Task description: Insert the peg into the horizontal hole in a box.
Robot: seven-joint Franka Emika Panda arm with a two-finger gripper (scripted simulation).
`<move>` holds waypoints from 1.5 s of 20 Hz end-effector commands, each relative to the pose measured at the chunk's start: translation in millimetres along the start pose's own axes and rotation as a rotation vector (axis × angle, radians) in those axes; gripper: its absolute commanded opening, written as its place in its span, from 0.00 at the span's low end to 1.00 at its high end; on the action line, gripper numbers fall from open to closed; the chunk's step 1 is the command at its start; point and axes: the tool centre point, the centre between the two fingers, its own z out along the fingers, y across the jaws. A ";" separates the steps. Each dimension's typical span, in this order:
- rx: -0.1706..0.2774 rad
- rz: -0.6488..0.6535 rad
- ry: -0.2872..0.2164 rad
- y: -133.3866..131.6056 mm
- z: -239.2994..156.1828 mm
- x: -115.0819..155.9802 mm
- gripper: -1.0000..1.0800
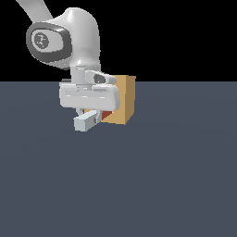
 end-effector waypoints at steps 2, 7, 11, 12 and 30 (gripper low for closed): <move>-0.002 0.003 0.001 1.7 -1.2 -0.4 0.00; 0.000 0.004 0.000 1.1 0.0 -1.1 0.00; -0.004 0.002 0.002 3.0 -2.3 -0.6 0.00; -0.004 0.002 0.002 3.0 -2.3 -0.6 0.00; -0.003 0.002 0.002 1.0 -2.0 89.3 0.00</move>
